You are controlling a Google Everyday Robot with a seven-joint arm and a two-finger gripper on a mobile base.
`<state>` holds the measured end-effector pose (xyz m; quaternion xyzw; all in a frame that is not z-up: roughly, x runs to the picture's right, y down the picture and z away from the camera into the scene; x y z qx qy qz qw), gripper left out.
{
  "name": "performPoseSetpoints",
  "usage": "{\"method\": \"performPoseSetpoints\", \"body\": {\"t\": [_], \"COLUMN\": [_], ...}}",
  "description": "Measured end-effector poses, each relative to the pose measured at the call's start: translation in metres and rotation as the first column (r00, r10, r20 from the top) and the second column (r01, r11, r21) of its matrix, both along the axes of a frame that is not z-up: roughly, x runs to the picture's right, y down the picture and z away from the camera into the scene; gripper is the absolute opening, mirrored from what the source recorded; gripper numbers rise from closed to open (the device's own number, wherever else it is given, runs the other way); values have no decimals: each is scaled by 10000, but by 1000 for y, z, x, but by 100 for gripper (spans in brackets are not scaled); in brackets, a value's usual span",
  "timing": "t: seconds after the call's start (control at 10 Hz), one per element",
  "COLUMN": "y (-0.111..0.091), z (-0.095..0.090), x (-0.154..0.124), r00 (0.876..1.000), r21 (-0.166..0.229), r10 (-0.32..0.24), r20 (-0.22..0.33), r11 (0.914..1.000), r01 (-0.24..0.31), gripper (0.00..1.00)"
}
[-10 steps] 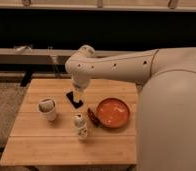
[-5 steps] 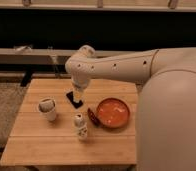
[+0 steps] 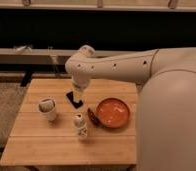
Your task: Knock the bottle over
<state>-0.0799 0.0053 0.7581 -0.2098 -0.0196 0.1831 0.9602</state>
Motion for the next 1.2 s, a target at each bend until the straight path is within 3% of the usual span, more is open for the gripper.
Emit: {"method": "performPoseSetpoints", "body": {"t": [0.3, 0.7, 1.0, 1.2], "y": [7, 30, 54, 79], "z": [14, 27, 19, 1], "x": [-2, 13, 42, 52], "r00": [9976, 9884, 9838, 9862], "r21": [195, -87, -394, -722], "r10": [-309, -866, -1086, -1186], "r20": [-618, -1250, -1428, -1153], "r11": [9993, 9962, 9938, 9912], "r01": [322, 862, 1039, 1108], "gripper": [80, 80, 80, 80]}}
